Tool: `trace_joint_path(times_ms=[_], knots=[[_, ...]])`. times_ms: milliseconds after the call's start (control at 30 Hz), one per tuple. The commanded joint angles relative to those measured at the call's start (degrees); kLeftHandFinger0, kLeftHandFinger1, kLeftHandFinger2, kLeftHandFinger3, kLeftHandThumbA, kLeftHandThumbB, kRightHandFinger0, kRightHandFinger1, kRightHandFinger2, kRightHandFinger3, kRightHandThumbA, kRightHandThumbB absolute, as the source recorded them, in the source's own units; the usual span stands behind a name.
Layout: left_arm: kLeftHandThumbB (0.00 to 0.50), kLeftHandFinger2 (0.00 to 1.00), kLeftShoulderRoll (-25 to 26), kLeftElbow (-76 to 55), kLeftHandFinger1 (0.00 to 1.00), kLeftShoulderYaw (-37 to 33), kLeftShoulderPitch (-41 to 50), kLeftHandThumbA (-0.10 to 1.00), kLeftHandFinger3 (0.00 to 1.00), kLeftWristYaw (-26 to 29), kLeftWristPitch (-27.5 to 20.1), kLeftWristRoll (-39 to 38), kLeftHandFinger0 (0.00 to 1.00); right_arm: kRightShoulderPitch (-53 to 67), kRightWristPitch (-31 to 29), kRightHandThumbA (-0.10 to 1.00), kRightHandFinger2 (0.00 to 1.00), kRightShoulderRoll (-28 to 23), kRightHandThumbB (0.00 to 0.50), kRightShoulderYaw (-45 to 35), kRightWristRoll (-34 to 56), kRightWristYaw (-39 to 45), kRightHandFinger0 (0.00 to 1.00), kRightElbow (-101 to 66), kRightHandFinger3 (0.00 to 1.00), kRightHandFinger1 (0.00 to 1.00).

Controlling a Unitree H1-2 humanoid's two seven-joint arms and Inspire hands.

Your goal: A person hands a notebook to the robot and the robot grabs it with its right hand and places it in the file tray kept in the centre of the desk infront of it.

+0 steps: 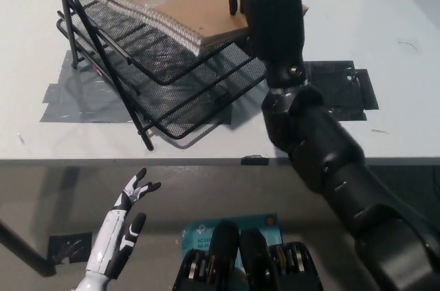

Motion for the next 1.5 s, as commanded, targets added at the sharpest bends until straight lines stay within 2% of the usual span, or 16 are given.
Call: trace_joint_path(times_ms=[0,100,233,467,600,633,667,700,933,1067,1100,1200,1267,1400,1433,1467], knots=[[0.279,0.83,0.17,-1.80,0.93,0.02,-0.53,1.00,1.00,0.65,-0.50,0.92,1.00,-2.80,-0.08,0.81,0.10,1.31,0.000,0.09,3.21,-6.13,0.00,0.30,0.13,0.00],[0.273,0.82,0.14,-1.67,0.92,0.00,-0.60,1.00,1.00,0.48,-0.61,0.44,0.99,-3.48,1.12,0.89,0.15,1.66,0.000,0.15,3.36,-7.05,0.00,0.12,0.24,0.00],[0.270,0.82,0.21,-1.65,0.92,-0.02,-0.67,1.00,1.00,0.59,-0.81,0.80,0.98,-4.12,2.81,0.92,0.16,2.25,0.000,0.05,3.91,-7.03,0.00,-0.27,0.28,0.00],[0.252,0.81,0.34,-1.99,0.89,-0.16,-0.75,1.00,1.00,0.44,-0.70,1.20,0.96,-5.78,3.03,0.85,0.09,3.14,0.000,1.08,4.19,-6.72,0.00,-0.37,0.26,0.00],[0.256,0.81,0.36,-2.13,0.88,-0.15,-0.89,1.00,1.00,0.45,-0.70,1.55,0.94,-7.13,2.94,0.89,0.02,3.51,0.000,1.39,4.79,-6.11,0.00,-0.04,0.09,0.00],[0.257,0.81,0.36,-2.19,0.88,-0.15,-0.89,1.00,1.00,0.43,-0.64,1.54,0.94,-7.48,3.13,0.89,0.03,3.62,0.000,1.33,4.98,-5.92,0.00,0.09,0.21,0.00],[0.257,0.81,0.34,-2.23,0.88,-0.14,-0.88,1.00,1.00,0.41,-0.59,1.53,0.94,-7.70,3.24,0.90,0.02,3.68,0.000,1.30,5.13,-5.83,0.00,0.19,0.23,0.00],[0.258,0.80,0.32,-2.19,0.88,-0.11,-1.05,1.00,1.00,0.40,-0.68,1.39,0.94,-8.47,3.90,0.90,0.03,3.94,0.000,0.98,5.60,-5.46,0.00,0.32,0.05,0.00],[0.262,0.79,-0.01,-2.38,0.88,-0.19,-1.11,1.00,1.00,0.31,-0.56,1.00,0.93,-10.91,5.59,0.98,0.05,5.09,0.000,0.28,7.88,-4.45,0.00,4.22,0.00,0.00],[0.264,0.79,0.09,-2.74,0.87,-0.31,-1.17,1.00,1.00,0.04,-0.14,1.06,0.93,-11.85,5.26,0.89,0.04,5.59,0.000,0.73,8.22,-7.15,0.00,7.01,0.07,0.00],[0.260,0.78,0.13,-2.73,0.86,-0.29,-1.41,1.00,0.99,0.07,-0.23,1.11,0.91,-12.13,5.17,0.87,0.05,5.66,0.000,0.57,8.44,-7.75,0.00,7.40,0.19,0.00],[0.259,0.78,0.16,-2.45,0.86,-0.34,-1.84,1.00,0.99,0.05,-0.57,0.99,0.91,-12.34,5.09,0.72,0.02,5.41,0.000,0.39,7.91,-8.16,0.00,7.33,0.25,0.00],[0.257,0.79,0.23,-2.61,0.85,-0.40,-1.82,1.00,0.99,-0.07,-0.45,1.04,0.90,-12.32,5.17,0.72,0.01,5.30,0.000,0.56,7.55,-8.16,0.00,7.28,0.30,0.00],[0.250,0.79,0.46,-2.48,0.85,-0.55,-1.87,1.00,0.99,-0.21,-0.82,1.14,0.89,-11.83,4.73,0.70,0.00,5.27,0.000,1.49,6.50,-8.16,0.00,7.56,0.10,0.00],[0.253,0.78,0.47,-2.39,0.85,-0.56,-1.88,1.00,0.97,-0.12,-0.96,1.32,0.89,-11.70,4.71,0.67,0.00,5.34,0.000,2.09,6.12,-8.16,0.00,8.03,0.29,0.00],[0.260,0.78,0.46,-2.36,0.85,-0.59,-1.84,1.00,0.97,-0.09,-0.93,1.43,0.90,-11.65,4.58,0.58,0.00,5.49,0.000,3.05,5.81,-8.16,0.00,8.96,0.34,0.00]])
